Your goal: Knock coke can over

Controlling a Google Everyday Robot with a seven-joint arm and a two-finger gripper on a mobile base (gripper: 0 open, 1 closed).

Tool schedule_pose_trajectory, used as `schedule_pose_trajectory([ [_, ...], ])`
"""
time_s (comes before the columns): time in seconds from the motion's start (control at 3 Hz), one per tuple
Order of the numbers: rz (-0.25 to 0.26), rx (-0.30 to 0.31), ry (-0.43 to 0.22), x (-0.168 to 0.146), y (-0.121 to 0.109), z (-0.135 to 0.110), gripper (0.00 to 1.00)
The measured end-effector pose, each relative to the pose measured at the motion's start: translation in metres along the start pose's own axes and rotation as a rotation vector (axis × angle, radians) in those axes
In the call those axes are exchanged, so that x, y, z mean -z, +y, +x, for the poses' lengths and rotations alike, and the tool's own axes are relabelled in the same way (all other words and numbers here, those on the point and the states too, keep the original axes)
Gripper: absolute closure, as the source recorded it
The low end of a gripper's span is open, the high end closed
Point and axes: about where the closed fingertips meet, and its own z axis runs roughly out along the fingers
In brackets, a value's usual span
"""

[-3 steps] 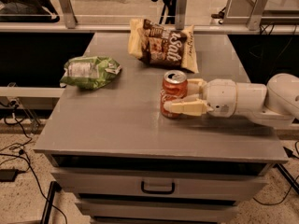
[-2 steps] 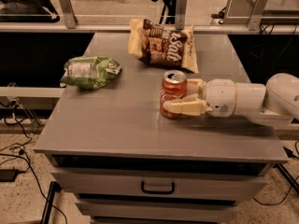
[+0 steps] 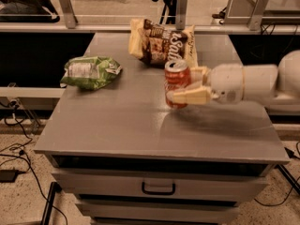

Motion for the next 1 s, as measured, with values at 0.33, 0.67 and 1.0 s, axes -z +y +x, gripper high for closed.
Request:
schedule_pose_trajectory([
  [0.33,0.047,0.071,0.127,0.02,-0.01,-0.036,1.0],
  [0.67,0.071,0.122,0.311,0.042,-0.02,-0.056,1.0],
  [1.0,0.058,0.13,0.538,0.062,-0.029,-0.059,1.0],
])
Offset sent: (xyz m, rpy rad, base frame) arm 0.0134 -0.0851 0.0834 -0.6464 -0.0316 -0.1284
